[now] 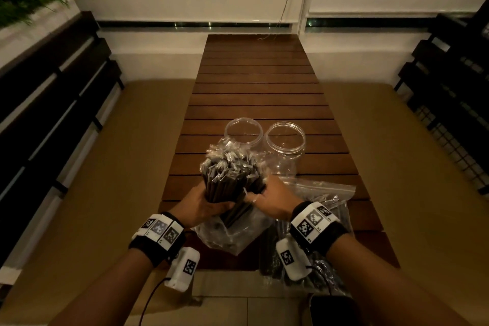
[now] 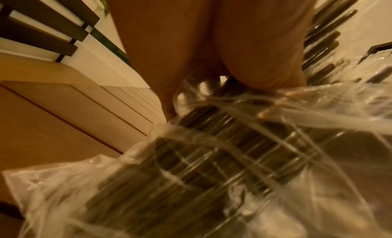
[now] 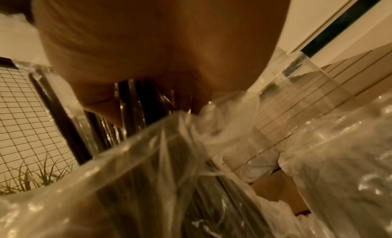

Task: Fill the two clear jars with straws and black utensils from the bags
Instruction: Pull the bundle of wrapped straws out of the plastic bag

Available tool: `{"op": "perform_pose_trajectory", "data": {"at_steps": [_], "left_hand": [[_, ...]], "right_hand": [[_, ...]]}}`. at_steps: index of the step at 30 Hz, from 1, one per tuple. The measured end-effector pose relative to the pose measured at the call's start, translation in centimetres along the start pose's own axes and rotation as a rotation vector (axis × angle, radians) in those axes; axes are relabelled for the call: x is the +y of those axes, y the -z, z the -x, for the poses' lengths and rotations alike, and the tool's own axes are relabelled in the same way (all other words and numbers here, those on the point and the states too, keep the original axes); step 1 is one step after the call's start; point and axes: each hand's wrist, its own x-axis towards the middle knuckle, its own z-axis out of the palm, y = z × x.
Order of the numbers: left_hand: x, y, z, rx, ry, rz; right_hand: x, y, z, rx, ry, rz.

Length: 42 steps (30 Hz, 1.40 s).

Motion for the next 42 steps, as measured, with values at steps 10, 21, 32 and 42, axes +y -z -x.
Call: {"op": "perform_pose_trajectory", "data": {"at_steps": [10, 21, 32, 42], "left_hand": [[-3.2, -0.6, 0.4, 0.037, 0.065, 0.001], [-3.8, -0.6, 0.7, 0.041, 0.074, 0.003], [-3.6, -1.8, 1.2, 0.072, 0.023, -0.091], [3.7, 0.8, 2.3, -0.140, -0.019, -0.154]], "right_hand": [[1.3, -1.3, 1.2, 0.059, 0.074, -0.209], [2.0, -1.6, 2.1, 0.066, 0.153, -0.127], [3.5, -3.2, -2.1, 0.093, 0.169, -0.103], [4.0, -2.0, -2.6, 0.091, 0.205, -0.132]]}}
